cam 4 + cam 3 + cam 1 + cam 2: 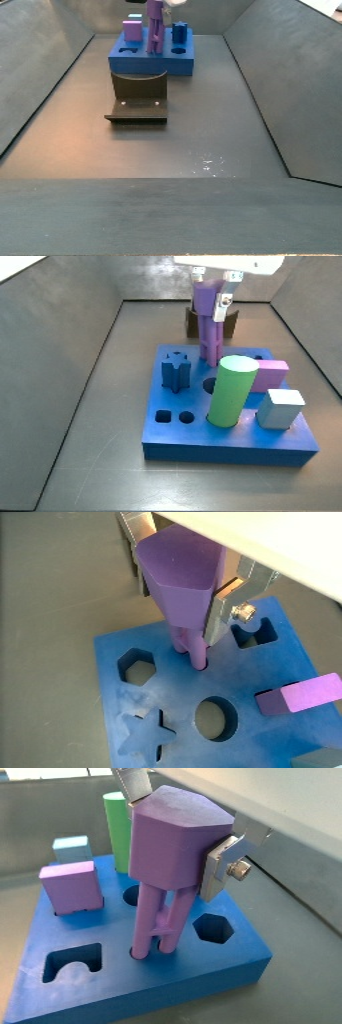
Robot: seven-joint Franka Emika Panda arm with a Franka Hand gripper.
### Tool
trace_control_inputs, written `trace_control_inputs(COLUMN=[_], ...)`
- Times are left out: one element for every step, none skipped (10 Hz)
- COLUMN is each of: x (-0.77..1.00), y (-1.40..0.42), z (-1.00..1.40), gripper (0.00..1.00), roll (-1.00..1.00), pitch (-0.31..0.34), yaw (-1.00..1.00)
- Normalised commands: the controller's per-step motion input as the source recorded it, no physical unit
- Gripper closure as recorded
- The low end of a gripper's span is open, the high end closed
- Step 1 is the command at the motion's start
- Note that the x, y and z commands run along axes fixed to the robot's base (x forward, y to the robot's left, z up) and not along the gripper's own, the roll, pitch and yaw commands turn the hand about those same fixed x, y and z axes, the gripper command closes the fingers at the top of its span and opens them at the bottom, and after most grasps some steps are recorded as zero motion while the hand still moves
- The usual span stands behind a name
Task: Pick up the 3 prong object. Move up. Rotate the 3 prong object. Place the 3 prong object on the fixture. Regrasp the 3 prong object. Move to above the board. Insert the 3 prong object.
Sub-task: Insert the 3 prong object.
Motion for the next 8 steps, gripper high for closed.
trace_control_inputs(x=[-0.18,0.31,0.07,0.2,0.46,0.47,0.46,0.45], y=[-0.02,-0.23,-0.03,-0.18,-0.3,-0.29,-0.27,-0.24], z=[0.05,-0.28,-0.19,-0.57,-0.93,-1.0,-1.0,-1.0], gripper=[1.0,1.0,1.0,1.0,1.0,1.0,1.0,1.0], roll=[0.5,0.48,0.0,0.16,0.15,0.01,0.01,0.0], pitch=[0.269,0.123,-0.084,0.14,0.076,-0.02,-0.027,-0.02], yaw=[0.36,0.01,0.0,-0.05,-0.08,-0.1,-0.06,-0.04])
